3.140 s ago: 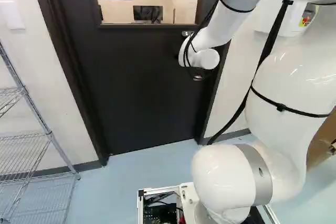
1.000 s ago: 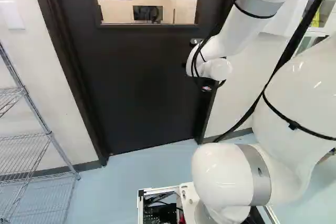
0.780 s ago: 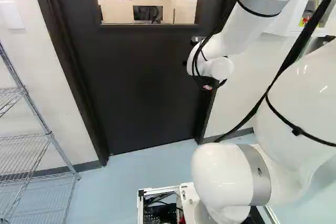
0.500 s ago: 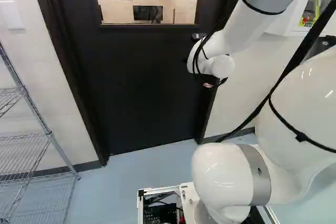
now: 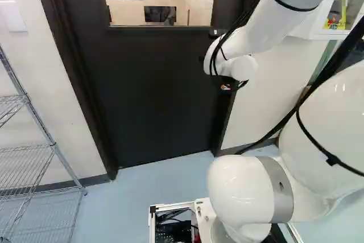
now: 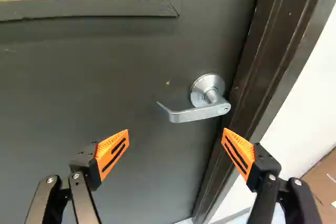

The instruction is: Open the door and move inside

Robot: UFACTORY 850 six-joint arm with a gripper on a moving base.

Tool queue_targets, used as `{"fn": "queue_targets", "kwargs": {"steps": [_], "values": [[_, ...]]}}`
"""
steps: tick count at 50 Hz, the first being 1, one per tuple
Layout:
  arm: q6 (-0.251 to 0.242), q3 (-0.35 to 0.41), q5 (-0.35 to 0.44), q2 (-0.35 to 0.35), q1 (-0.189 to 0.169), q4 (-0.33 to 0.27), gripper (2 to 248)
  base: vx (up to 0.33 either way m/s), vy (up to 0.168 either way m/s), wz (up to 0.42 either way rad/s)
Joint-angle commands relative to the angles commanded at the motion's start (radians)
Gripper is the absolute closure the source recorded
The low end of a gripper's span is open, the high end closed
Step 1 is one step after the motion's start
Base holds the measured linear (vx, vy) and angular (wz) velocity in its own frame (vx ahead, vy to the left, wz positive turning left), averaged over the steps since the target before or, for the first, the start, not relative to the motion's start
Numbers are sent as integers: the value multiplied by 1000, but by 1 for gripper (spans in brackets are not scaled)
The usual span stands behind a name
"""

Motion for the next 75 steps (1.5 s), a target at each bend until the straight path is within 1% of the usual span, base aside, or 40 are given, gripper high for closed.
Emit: {"fn": "queue_targets", "kwargs": {"steps": [11,28,55,75], "values": [[0,-22,0,3,2,0,3,0,0,0],[0,-86,0,-27,7,0,3,0,0,0],[0,-185,0,-117,18,0,3,0,0,0],[0,-183,0,-151,20,0,3,0,0,0]]}}
